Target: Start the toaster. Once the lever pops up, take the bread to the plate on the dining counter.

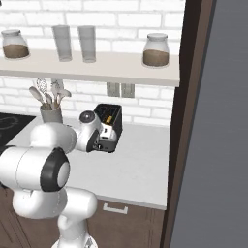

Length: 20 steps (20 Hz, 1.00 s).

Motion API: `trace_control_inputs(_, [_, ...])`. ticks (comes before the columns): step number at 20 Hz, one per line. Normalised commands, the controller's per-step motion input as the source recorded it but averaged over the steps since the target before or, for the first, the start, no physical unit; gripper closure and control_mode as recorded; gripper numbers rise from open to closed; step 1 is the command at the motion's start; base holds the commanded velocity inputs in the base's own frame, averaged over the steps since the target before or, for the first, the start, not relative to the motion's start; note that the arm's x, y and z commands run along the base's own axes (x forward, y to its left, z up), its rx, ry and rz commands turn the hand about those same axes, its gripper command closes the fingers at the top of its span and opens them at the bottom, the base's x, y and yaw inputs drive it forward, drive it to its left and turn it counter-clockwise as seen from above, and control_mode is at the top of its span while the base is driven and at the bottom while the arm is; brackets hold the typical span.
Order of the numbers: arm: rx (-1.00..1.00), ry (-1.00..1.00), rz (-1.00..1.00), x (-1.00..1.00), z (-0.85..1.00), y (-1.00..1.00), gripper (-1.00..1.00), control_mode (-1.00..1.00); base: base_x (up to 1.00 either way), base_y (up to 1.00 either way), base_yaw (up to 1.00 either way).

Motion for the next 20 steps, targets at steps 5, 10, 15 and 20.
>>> trace_control_inputs(5, [0.11,-0.18,0.00,-0.16,0.39,-0.23,1.00,-1.00,0.00,0.00,0.00])
trace_control_inputs(10, [0.04,-0.10,0.00,-0.11,0.59,-0.16,1.00,-1.00,0.00,0.00,0.00])
trace_control_inputs(15, [0.00,0.00,0.00,-0.06,0.57,-0.11,1.00,-1.00,0.00,0.00,0.00])
trace_control_inputs(20, [0.00,0.00,0.00,-0.02,0.56,-0.05,1.00,-1.00,0.00,0.00,0.00])
